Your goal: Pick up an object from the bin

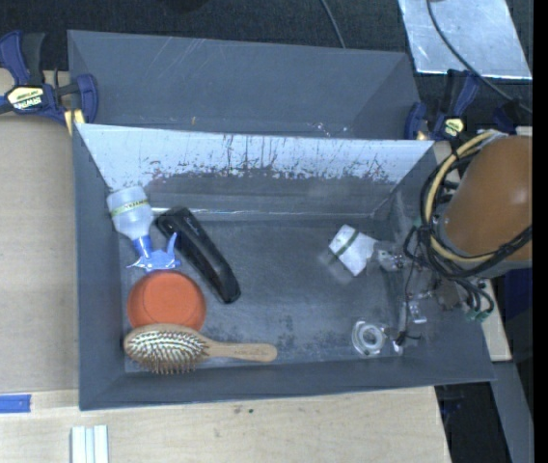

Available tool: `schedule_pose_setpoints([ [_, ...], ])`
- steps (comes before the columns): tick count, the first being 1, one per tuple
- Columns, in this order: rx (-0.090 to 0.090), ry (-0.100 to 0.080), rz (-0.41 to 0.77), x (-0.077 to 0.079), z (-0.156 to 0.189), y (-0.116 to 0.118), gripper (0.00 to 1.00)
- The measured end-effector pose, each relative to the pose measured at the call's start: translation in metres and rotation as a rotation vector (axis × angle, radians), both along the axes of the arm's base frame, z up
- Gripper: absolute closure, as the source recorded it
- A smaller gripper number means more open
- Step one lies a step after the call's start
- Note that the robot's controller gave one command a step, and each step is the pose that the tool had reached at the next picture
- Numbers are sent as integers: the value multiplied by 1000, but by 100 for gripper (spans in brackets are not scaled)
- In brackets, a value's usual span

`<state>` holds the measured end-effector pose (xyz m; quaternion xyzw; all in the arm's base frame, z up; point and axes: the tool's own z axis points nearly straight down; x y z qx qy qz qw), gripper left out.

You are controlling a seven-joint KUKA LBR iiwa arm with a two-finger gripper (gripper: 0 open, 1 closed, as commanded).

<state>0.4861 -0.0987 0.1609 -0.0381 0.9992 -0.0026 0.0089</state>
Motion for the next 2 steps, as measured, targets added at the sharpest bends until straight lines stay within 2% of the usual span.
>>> schedule_pose_setpoints([
  [1, 6, 20, -144, -1, -62, -16, 0],
  [2, -2, -2, 90, 3, -91, -7, 0],
])
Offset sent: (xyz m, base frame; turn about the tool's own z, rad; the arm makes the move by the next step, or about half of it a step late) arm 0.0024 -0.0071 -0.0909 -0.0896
